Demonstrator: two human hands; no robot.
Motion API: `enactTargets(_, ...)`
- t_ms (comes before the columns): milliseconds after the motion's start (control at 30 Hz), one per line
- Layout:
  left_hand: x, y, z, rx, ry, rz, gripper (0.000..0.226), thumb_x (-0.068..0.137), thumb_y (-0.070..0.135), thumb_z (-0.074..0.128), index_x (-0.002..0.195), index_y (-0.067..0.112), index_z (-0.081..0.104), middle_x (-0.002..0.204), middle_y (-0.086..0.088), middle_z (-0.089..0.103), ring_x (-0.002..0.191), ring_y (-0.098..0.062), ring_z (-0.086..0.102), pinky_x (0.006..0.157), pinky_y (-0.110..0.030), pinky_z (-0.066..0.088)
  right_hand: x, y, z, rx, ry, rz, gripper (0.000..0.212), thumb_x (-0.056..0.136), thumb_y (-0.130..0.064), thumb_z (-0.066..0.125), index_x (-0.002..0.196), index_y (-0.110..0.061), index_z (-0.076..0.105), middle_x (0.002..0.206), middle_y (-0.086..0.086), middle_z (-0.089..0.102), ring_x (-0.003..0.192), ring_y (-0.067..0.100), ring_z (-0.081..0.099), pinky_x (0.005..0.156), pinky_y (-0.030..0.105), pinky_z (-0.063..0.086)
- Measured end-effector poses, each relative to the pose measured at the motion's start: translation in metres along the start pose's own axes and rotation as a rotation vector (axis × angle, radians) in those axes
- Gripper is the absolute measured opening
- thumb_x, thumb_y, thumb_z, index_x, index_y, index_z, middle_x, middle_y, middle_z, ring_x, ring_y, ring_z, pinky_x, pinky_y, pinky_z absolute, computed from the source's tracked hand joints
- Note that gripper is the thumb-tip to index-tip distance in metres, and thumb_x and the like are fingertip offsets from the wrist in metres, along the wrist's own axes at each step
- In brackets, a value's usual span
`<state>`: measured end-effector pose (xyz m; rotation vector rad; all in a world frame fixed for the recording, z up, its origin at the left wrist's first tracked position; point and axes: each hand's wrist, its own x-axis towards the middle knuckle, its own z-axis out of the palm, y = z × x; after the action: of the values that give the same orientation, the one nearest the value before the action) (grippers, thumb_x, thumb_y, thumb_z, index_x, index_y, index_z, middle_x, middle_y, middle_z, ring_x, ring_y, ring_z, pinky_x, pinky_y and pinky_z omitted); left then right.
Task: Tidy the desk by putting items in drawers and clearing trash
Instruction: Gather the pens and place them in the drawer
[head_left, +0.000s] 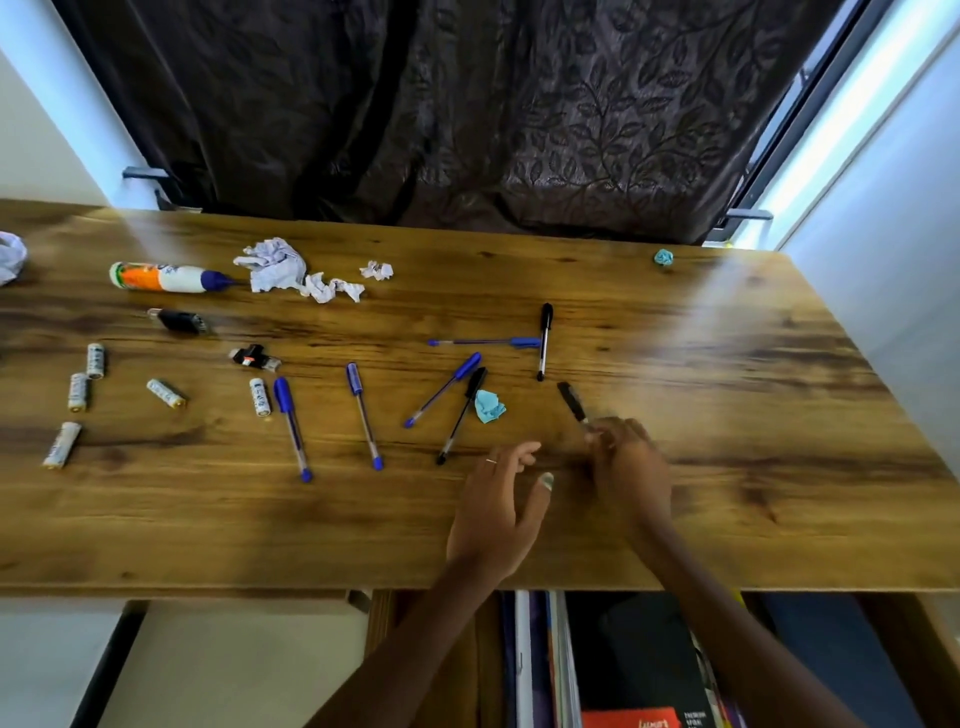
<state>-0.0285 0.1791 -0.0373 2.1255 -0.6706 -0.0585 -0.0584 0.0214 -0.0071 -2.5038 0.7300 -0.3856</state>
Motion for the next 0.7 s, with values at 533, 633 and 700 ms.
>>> enactTargets(533, 0.017, -0.007, -0.034, -1.519, -0.377, -0.737, 0.041, 0.092, 0.023, 0.04, 0.129, 0.012, 0.051, 0.133, -0.009, 0.057, 0.122, -0.024, 0.055, 0.107, -0.041, 0.04, 0.041, -0.06, -0.005, 0.415, -0.196, 0.052, 0.01, 0.088, -0.016, 0.059, 0.091, -0.017, 0.069, 0.086, -0.007, 0.069, 0.076, 0.008, 0.063, 0.069, 0.022, 0.051)
enactTargets(633, 0.016, -0.011, -0.032, -1.567, -0.414, -0.704, 0.043, 0.092, 0.022, 0.039, 0.133, 0.014, 0.047, 0.137, -0.007, 0.054, 0.126, -0.024, 0.051, 0.106, -0.038, 0.04, 0.085, -0.054, 0.025, 0.181, -0.012, 0.149, 0.019, 0.087, -0.02, 0.058, 0.102, -0.011, 0.066, 0.109, 0.006, 0.066, 0.097, 0.019, 0.059, 0.077, 0.03, 0.045)
enactTargets(700, 0.014, -0.013, -0.032, -1.602, -0.414, -0.694, 0.044, 0.093, 0.022, 0.038, 0.136, 0.014, 0.044, 0.139, -0.007, 0.051, 0.128, -0.024, 0.049, 0.107, -0.038, 0.04, 0.103, -0.049, 0.043, -0.015, -0.073, 0.164, 0.038, 0.088, -0.033, 0.058, 0.117, -0.009, 0.058, 0.127, 0.011, 0.054, 0.118, 0.028, 0.046, 0.094, 0.038, 0.039)
